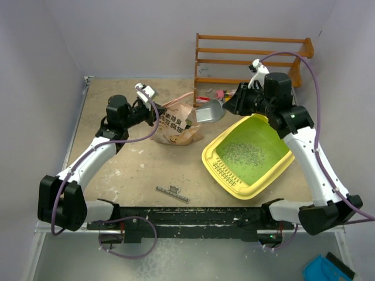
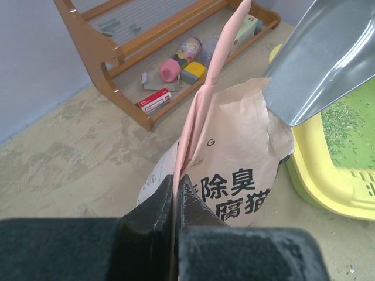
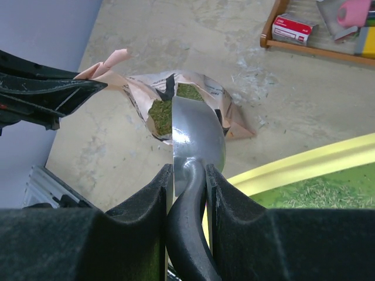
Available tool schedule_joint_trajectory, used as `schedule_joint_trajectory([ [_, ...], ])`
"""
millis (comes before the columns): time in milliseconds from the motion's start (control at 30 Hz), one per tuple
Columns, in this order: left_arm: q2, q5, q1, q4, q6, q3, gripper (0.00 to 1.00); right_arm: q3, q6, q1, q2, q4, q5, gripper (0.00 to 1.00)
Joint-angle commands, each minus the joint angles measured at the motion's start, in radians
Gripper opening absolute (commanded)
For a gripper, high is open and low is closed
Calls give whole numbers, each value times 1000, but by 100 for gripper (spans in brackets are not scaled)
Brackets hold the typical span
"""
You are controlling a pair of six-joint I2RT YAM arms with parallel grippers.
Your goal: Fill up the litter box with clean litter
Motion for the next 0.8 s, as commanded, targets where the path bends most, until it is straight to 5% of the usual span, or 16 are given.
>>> schedule_joint_trajectory([
  [0,-59,-2,4,67,5,30,0,73,11,16,37,86,-71,0],
  [333,-87,-43,4,83,-3,17,0,160,-47,47,194,20,-2,0],
  [767,-115,-88,4,113,-12,-6,0,358,-131,187,418,-139,286,0],
])
